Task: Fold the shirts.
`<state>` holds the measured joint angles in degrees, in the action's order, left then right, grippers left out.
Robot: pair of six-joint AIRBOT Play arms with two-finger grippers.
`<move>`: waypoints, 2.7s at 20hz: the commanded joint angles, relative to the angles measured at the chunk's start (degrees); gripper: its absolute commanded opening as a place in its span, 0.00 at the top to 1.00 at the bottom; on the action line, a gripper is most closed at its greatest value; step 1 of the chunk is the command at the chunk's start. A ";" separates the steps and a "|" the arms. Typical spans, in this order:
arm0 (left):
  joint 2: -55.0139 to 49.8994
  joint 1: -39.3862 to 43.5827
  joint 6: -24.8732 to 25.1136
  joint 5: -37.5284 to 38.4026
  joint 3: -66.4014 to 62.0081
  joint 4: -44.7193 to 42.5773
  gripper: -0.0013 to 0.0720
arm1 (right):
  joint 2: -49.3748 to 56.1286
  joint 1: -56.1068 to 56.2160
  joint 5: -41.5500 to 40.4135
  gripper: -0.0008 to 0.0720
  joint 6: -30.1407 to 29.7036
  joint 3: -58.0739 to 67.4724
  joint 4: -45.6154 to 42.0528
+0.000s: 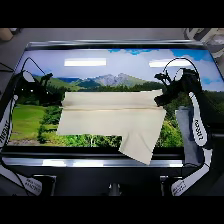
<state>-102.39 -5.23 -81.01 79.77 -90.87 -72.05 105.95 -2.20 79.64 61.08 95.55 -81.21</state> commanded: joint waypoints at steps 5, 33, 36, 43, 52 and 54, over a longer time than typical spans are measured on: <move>-0.17 0.11 -2.14 3.58 0.02 -0.11 0.95 | 0.26 0.02 3.76 0.96 2.38 -0.09 -0.70; 24.76 -7.17 0.24 -14.73 45.53 6.56 0.48 | -21.31 -7.06 6.08 0.40 -3.78 -26.86 0.59; 24.72 -6.86 0.07 -15.30 45.57 7.78 0.73 | -21.31 -7.06 6.34 0.40 -3.74 -26.86 0.59; 24.79 -6.82 1.40 -15.30 45.55 7.80 0.95 | -30.64 -7.06 1.33 0.31 -3.96 -44.06 6.91; 24.79 -6.82 1.75 -14.69 45.55 7.82 0.95 | -33.27 -7.04 -10.97 0.41 -5.40 -59.89 19.71; 24.79 -6.82 1.75 -14.69 45.55 7.82 0.95 | -33.27 -7.04 -12.15 0.53 -5.38 -60.67 19.67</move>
<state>-77.62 -12.05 -79.33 64.93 -45.25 -64.27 72.84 -9.28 71.37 55.77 37.15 -63.11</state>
